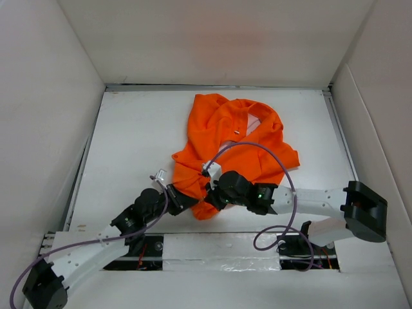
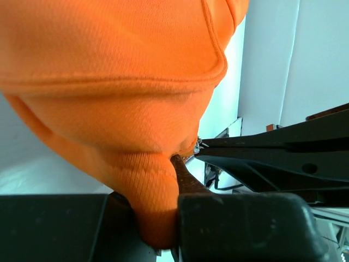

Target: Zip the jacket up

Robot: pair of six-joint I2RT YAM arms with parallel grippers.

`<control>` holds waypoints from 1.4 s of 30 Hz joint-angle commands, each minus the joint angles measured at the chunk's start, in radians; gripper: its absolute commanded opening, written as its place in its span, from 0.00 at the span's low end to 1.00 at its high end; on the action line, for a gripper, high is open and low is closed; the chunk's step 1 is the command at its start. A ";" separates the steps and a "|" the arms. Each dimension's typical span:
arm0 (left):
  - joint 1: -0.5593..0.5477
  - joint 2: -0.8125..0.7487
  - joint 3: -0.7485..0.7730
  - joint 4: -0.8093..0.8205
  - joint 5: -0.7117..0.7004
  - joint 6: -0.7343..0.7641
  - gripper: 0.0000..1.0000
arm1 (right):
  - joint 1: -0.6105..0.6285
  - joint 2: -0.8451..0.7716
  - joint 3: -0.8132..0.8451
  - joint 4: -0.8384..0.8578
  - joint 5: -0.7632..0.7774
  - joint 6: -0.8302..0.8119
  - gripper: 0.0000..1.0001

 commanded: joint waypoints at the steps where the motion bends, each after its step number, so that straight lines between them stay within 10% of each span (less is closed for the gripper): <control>1: 0.010 -0.102 -0.089 -0.277 -0.138 0.034 0.00 | 0.063 -0.028 -0.036 0.001 0.003 0.042 0.00; 10: 0.010 -0.041 0.014 -0.423 -0.102 -0.008 0.00 | 0.171 0.139 -0.019 0.096 -0.007 0.104 0.01; 15: -0.020 -0.046 0.163 -0.592 -0.165 0.012 0.00 | 0.171 0.100 -0.028 0.114 0.026 0.065 0.61; 19: -0.077 -0.031 0.198 -0.662 -0.270 -0.043 0.00 | 0.160 -0.020 -0.053 0.111 0.019 0.024 0.71; 22: -0.077 0.011 0.221 -0.672 -0.309 -0.063 0.00 | 0.136 -0.045 -0.077 0.162 -0.039 0.010 0.48; 24: -0.077 0.025 0.259 -0.719 -0.358 -0.078 0.00 | 0.084 0.000 -0.085 0.238 -0.066 0.002 0.00; 29: -0.077 0.063 0.258 -0.661 -0.394 -0.046 0.00 | -0.045 0.127 -0.031 0.242 0.029 -0.002 0.00; 34: -0.077 0.120 0.206 -0.439 -0.375 0.008 0.00 | -0.222 0.188 -0.016 0.274 0.036 -0.011 0.74; 42: 0.215 0.307 0.182 -0.163 -0.270 0.247 0.00 | -0.525 0.324 0.010 0.321 -0.018 0.071 0.70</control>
